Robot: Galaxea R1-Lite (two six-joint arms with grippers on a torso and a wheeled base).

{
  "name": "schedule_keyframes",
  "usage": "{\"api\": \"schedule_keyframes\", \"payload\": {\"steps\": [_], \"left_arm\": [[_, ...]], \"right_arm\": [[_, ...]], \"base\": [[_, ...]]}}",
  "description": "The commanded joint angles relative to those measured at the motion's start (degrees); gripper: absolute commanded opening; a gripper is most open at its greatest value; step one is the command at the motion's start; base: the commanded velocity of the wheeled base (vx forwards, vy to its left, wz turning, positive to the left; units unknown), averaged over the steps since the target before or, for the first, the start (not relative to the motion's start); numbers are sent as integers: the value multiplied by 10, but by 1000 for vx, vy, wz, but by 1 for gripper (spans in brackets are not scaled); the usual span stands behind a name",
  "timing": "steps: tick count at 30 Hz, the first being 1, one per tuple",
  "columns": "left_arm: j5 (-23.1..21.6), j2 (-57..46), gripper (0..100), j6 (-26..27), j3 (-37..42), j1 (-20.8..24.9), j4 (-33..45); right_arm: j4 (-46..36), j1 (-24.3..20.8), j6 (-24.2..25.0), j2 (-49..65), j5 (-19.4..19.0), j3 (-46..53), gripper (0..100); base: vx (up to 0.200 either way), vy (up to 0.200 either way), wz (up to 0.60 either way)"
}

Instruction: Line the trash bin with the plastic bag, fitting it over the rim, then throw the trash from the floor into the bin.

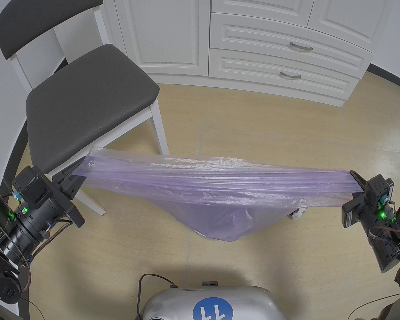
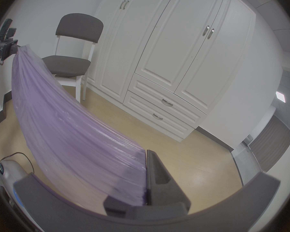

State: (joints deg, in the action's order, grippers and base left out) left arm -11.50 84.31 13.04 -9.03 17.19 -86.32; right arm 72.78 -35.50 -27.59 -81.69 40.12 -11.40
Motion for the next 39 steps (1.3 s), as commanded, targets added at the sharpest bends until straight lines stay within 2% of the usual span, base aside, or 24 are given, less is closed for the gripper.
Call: {"api": "schedule_keyframes", "payload": {"steps": [1,19,27,33,35,36,39], "left_arm": [[2,2,0,1,-2,-5,0],[3,16,0,4,-4,-12,-1],[7,24,0,24,0,-8,-2],[47,45,0,59,0,11,-7],[48,46,0,59,1,12,-8],[71,55,0,61,-2,39,-9],[114,67,0,59,-9,79,-12]], "right_arm": [[0,0,-3,1,1,6,0],[0,3,-19,8,0,27,0],[1,1,-20,7,0,28,0],[1,-4,-19,0,0,25,0],[1,-4,-19,-1,0,25,0],[2,-10,-19,-9,-1,21,0],[16,-27,-17,-21,0,17,0]], "base": [[0,0,0],[0,0,0],[0,0,0],[0,0,0],[0,0,0],[0,0,0],[0,0,0]]}}
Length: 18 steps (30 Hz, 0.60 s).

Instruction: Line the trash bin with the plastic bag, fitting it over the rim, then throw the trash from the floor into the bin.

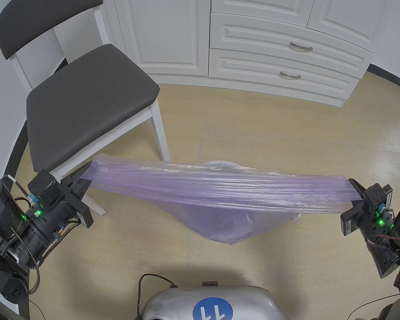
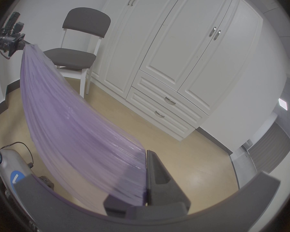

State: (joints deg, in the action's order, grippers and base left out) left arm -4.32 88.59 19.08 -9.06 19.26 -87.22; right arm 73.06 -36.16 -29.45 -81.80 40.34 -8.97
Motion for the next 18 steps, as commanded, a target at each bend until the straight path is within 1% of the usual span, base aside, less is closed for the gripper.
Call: {"api": "schedule_keyframes", "payload": {"steps": [1,2,3,4,5,6,8,9,12,15,18], "left_arm": [[57,28,0,-3,-15,68,-3],[84,34,0,-5,-25,87,-4],[84,34,0,-5,-25,87,-4],[109,39,0,-8,-35,106,-4],[124,42,0,-13,-40,118,-4],[142,48,0,-25,-48,134,-4],[164,53,0,-42,-61,158,-4],[189,59,0,-58,-75,179,-4],[230,75,0,-79,-100,206,-4],[246,84,0,-89,-114,218,-4],[266,95,0,-113,-133,241,-4]], "right_arm": [[21,-25,2,-26,-3,-7,0],[38,-30,3,-35,-3,-10,0],[38,-30,3,-35,-3,-10,0],[57,-34,3,-47,-3,-12,0],[70,-37,3,-55,-3,-13,0],[86,-41,4,-64,-2,-15,0],[102,-45,4,-73,-2,-18,0],[115,-52,4,-81,-2,-21,0],[128,-58,8,-88,-2,-33,0],[127,-66,17,-89,-2,-39,0],[127,-85,36,-90,-4,-52,0]], "base": [[0,0,0],[0,0,0],[0,0,0],[0,0,0],[0,0,0],[0,0,0],[0,0,0],[0,0,0],[0,0,0],[0,0,0],[0,0,0]]}}
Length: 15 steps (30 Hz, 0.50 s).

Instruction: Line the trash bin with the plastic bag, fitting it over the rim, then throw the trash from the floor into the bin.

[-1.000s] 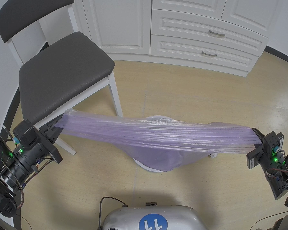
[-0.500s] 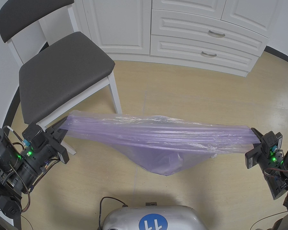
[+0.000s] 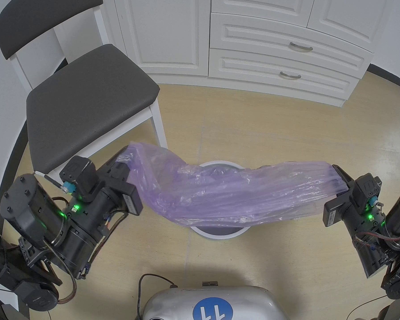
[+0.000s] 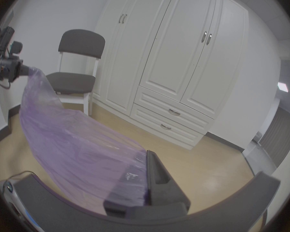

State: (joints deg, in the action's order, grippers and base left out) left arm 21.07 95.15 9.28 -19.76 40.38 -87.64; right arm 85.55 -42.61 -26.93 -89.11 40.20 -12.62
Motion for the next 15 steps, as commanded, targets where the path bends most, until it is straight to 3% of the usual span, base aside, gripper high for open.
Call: {"api": "schedule_keyframes", "payload": {"steps": [1,9,15], "left_arm": [[15,30,0,-18,-28,33,0],[28,42,0,-29,-36,69,-1],[28,38,0,-37,-33,86,0]], "right_arm": [[2,-25,14,-17,-4,-17,0],[2,-86,55,-17,-6,-36,0],[4,-84,57,-34,-3,-43,0]], "base": [[0,0,0],[0,0,0],[0,0,0]]}}
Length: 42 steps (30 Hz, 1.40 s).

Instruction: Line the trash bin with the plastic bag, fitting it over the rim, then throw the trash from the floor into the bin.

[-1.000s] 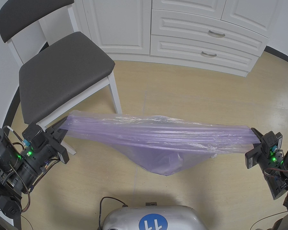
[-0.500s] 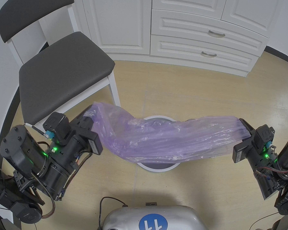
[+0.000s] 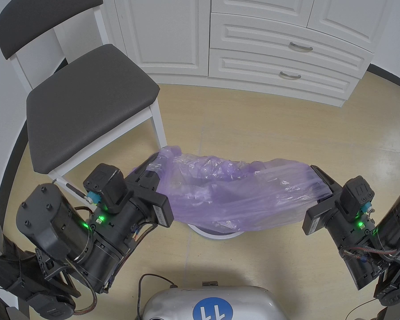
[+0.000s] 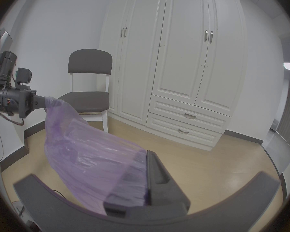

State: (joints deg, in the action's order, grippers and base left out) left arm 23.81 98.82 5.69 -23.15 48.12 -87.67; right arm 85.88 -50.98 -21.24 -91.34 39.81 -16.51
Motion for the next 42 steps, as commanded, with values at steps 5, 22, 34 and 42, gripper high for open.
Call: {"api": "schedule_keyframes", "payload": {"steps": [5,22,34,42], "left_arm": [[0,2,0,-7,2,30,0],[3,17,0,-27,-2,88,0],[4,43,0,-41,-13,109,0],[4,55,0,-45,-23,111,-1]], "right_arm": [[2,1,1,-40,3,-9,0],[1,6,0,-96,28,-3,0],[9,5,0,-81,28,-2,0],[29,-18,11,-91,21,-7,0]], "base": [[0,0,0],[0,0,0],[0,0,0],[0,0,0]]}}
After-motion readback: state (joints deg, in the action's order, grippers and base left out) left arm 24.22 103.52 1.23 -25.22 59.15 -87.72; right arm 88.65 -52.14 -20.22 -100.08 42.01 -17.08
